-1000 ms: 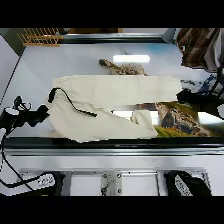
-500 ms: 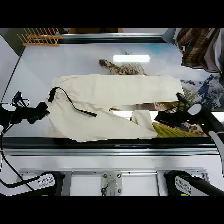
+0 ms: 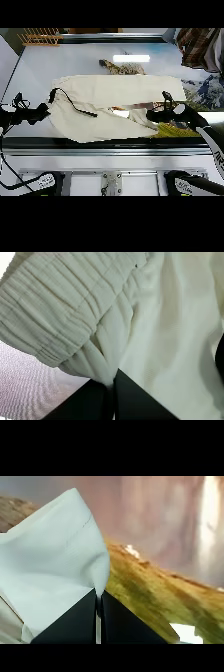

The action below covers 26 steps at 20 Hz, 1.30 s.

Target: Fold the clothes and pants, and hang the long-sleeved shirts on hangers.

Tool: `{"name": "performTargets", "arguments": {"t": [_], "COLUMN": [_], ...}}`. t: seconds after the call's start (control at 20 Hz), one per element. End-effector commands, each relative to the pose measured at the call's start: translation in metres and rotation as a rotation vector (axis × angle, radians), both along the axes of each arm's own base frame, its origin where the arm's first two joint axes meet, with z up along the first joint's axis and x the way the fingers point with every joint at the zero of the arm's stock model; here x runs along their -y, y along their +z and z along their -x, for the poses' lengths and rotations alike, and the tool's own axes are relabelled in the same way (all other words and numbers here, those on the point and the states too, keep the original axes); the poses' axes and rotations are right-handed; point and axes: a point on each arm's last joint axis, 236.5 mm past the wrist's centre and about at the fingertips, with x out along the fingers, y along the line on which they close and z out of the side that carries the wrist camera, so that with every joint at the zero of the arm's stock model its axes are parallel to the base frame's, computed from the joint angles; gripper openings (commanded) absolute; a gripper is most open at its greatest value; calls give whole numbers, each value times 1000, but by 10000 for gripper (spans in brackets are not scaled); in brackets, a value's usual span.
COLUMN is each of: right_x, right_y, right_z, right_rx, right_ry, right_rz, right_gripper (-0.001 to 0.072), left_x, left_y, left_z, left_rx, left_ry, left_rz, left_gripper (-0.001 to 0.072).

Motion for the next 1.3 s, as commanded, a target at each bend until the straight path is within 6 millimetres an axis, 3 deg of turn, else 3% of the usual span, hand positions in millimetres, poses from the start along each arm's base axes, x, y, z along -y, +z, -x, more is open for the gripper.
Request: {"name": "performTargets", "arguments": {"t": [0.0,0.15,0.3,0.45,0.6,0.7,0.85,1.1,1.25], "right_x": [43,112,153,169,167,168,180,208,206], "right_y": [51,116,169,197,208,200,161,86,70], "right_z": [-7,31,94,148,167,160,132,33,-45], "right_rx": [92,106,94,60,5,-51,-177,-250,-164], "right_ry": [2,-70,-208,-342,-372,-386,-377,-375,-400], "right_rz": [146,337,417,439,423,399,369,345,328], "right_gripper": [13,13,12,12,12,12,12,12,13], "left_x": [-21,-45,-46,-32,-14,-3,11,22,24], "left_y": [31,58,84,104,106,100,79,56,56], "left_z": [-3,17,27,24,19,15,11,1,-4], "left_rx": [84,98,130,181,192,182,136,103,117], "left_ry": [43,32,18,-15,-69,-101,-142,-170,-174], "left_rz": [-55,-165,-212,-234,-233,-222,-191,-172,-180], "left_gripper": [12,13,13,12,13,12,12,12,12]}}
